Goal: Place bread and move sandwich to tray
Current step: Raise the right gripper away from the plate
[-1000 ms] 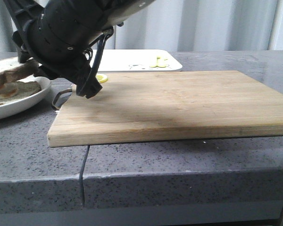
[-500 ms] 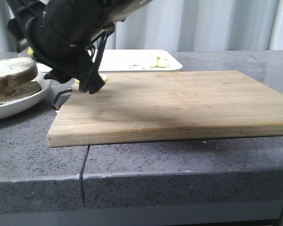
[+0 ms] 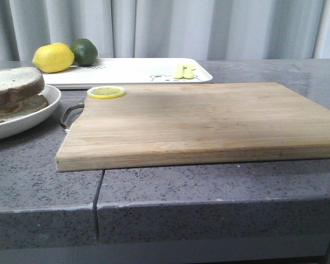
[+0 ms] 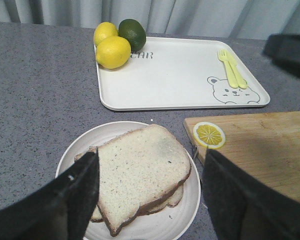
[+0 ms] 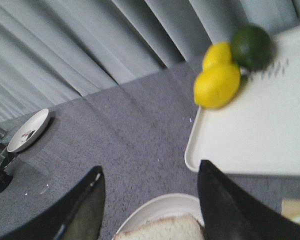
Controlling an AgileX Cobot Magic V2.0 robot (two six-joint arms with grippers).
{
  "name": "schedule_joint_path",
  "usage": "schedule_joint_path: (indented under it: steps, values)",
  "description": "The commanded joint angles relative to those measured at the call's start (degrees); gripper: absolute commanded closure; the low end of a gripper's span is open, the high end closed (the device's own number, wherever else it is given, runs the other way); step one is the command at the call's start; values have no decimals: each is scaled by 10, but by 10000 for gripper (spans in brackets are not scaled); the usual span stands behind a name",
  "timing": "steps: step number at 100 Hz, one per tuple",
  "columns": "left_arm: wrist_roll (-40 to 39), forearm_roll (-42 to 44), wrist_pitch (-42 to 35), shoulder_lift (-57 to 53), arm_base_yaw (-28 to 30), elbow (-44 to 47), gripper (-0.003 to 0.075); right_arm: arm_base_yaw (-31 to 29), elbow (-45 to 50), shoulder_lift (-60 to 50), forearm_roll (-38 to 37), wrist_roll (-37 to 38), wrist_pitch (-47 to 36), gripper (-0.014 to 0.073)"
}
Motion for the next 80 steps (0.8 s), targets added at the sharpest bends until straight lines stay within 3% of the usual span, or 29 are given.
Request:
schedule_joint_path:
  steps: [1, 24, 42, 55, 80]
  values:
    - [2, -15, -43, 4, 1, -20, 300, -3, -16, -82, -17, -133, 2, 167]
    - [2, -15, -43, 4, 1, -20, 300, -3, 75, -238, 14, -345, -33, 167]
    - [2, -15, -43, 4, 1, -20, 300, -3, 212, -369, 44, -464, -153, 167]
    - [2, -10, -43, 4, 1, -20, 300, -3, 306, -460, 45, -499, -214, 167]
    - [2, 19, -44, 4, 1, -15, 300, -3, 457, -628, 69, -501, -229, 167]
